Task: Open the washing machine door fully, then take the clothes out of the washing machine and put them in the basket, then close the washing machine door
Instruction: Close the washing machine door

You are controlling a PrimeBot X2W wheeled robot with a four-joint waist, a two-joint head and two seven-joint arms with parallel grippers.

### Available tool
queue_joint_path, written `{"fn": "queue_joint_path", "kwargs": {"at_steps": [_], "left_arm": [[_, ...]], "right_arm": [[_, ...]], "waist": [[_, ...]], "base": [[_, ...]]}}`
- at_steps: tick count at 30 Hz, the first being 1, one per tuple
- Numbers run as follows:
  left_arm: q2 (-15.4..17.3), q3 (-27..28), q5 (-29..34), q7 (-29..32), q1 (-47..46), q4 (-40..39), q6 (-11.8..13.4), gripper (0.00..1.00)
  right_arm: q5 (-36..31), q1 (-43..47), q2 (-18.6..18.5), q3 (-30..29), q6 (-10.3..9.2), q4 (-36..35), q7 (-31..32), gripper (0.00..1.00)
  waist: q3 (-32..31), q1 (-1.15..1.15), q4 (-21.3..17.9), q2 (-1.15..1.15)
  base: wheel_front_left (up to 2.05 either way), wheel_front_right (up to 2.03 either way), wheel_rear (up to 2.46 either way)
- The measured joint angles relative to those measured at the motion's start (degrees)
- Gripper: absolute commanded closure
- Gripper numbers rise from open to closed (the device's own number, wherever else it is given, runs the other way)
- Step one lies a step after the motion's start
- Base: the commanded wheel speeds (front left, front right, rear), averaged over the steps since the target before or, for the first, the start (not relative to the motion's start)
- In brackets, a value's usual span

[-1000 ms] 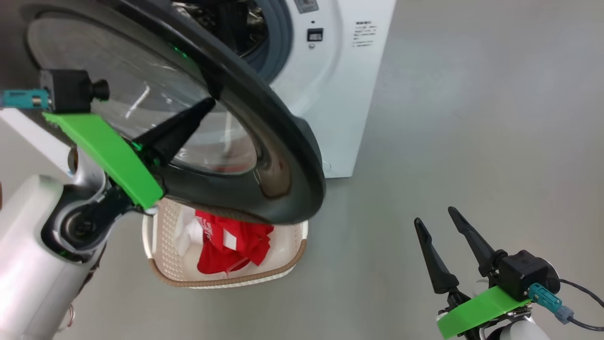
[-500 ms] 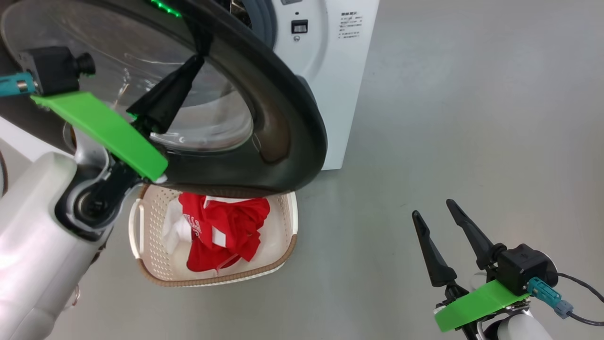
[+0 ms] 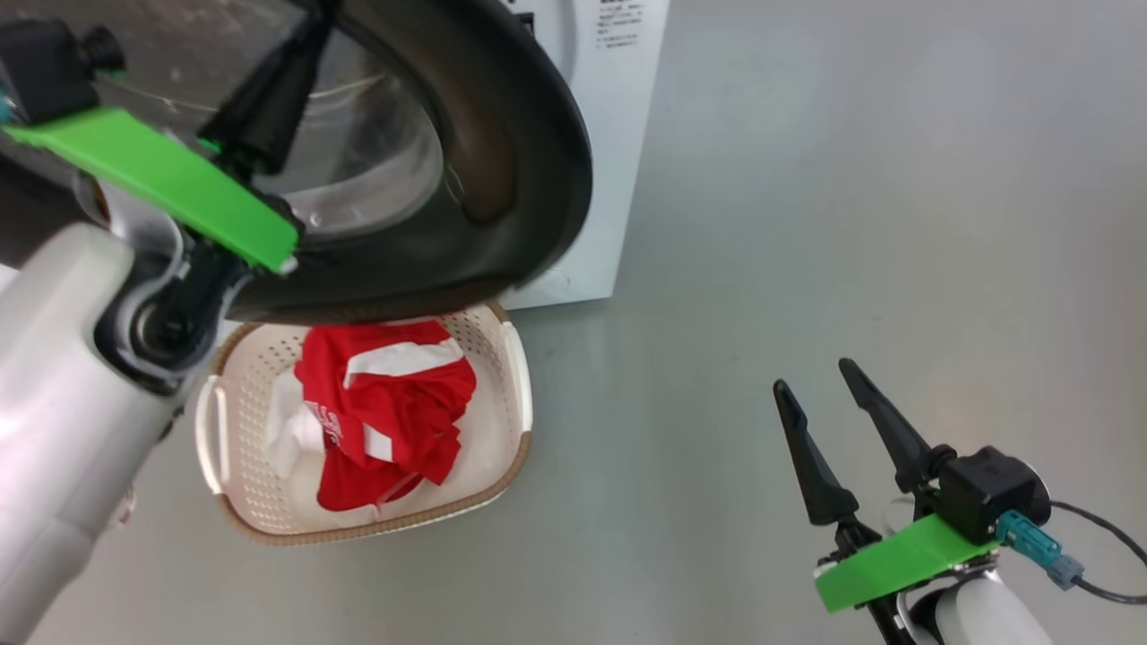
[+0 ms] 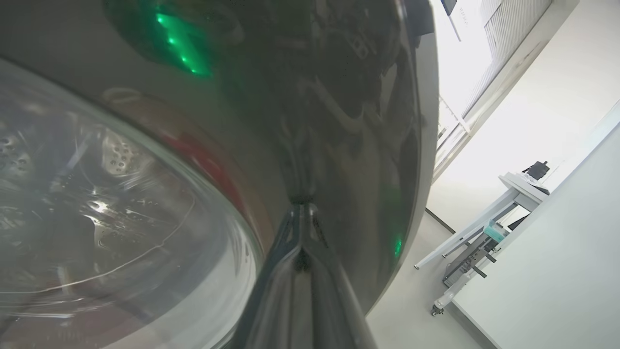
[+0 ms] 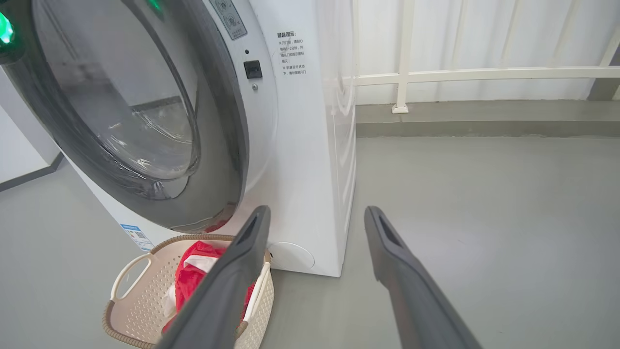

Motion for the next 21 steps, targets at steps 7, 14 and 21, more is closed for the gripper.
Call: {"fn": "queue_joint_path", "kwargs": {"at_steps": [7, 14, 21], "left_arm": [[0.23, -2.26, -0.83, -2.25, -2.54, 3.52, -0.01, 1.00], [0.29, -4.76, -2.07, -3.67, -2.88, 4.72, -0.01, 1.00], [0.62, -6.57, -4.24, -4.75, -2.31, 4.48, -0.01, 0.99]], "right_arm": [[0.01, -0.66, 0.15, -0.07, 0.01, -0.22, -0.01, 0.00], [0.01, -0.67, 0.26, -0.26, 0.00, -0.22, 0.00, 0.00], [0.00, -0.65, 0.30, -0.57, 0.00, -0.16, 0.00, 0.00]], "waist": [[1.35, 0.00, -1.66, 0.00], [1.37, 0.00, -1.94, 0.00], [0.33, 0.00, -0.58, 0.00]], "base": [[0.00, 0.00, 0.00], [0.00, 0.00, 0.00], [0.00, 0.00, 0.00]]}}
